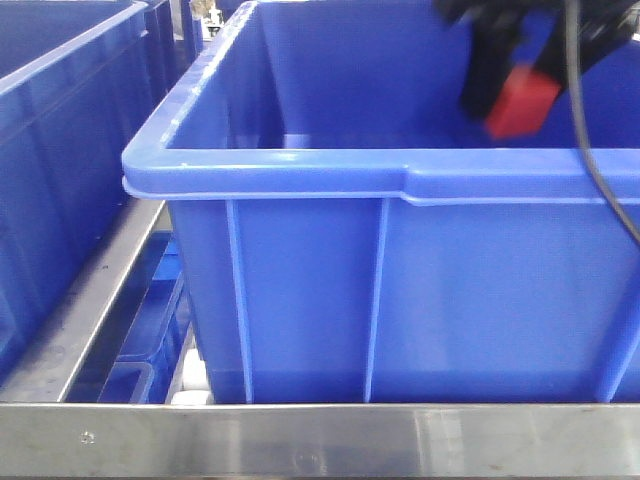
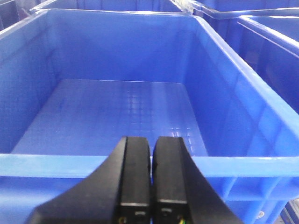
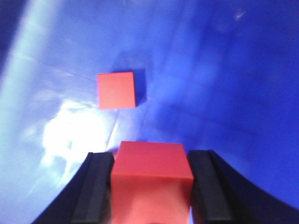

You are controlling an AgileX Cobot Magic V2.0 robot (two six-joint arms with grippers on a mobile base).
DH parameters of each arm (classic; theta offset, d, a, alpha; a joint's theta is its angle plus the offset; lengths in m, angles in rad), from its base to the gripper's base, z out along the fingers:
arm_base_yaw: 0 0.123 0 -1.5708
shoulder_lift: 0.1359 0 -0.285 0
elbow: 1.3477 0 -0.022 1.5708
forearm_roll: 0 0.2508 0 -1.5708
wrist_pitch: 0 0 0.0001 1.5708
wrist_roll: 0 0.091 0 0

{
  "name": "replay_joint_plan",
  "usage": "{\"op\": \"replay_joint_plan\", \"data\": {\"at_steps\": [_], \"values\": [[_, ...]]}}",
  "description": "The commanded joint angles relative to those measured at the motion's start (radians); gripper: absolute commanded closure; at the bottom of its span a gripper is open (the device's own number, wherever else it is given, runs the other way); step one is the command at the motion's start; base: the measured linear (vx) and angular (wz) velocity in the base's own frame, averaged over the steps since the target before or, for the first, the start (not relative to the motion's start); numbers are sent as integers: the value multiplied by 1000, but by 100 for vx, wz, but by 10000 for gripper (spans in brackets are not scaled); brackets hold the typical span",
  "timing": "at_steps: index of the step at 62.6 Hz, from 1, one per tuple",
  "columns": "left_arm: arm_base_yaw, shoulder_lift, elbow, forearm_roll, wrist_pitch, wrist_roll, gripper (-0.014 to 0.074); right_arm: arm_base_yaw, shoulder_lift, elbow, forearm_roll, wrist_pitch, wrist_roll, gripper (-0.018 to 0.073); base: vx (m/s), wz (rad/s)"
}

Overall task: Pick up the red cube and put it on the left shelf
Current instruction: 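Lower the right gripper with the red cube into the blue crate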

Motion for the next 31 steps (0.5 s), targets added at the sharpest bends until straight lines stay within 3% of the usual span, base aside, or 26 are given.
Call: {"op": "replay_joint_plan", "data": {"at_steps": [1,31], "values": [[-1,-12,24,-4,-90,-5,495,-2,21,-58,-11,-33,-8,505,0,0],[-1,-12,24,-4,-90,-5,496,-54,161,-64,-32,-48,-8,505,0,0]]}}
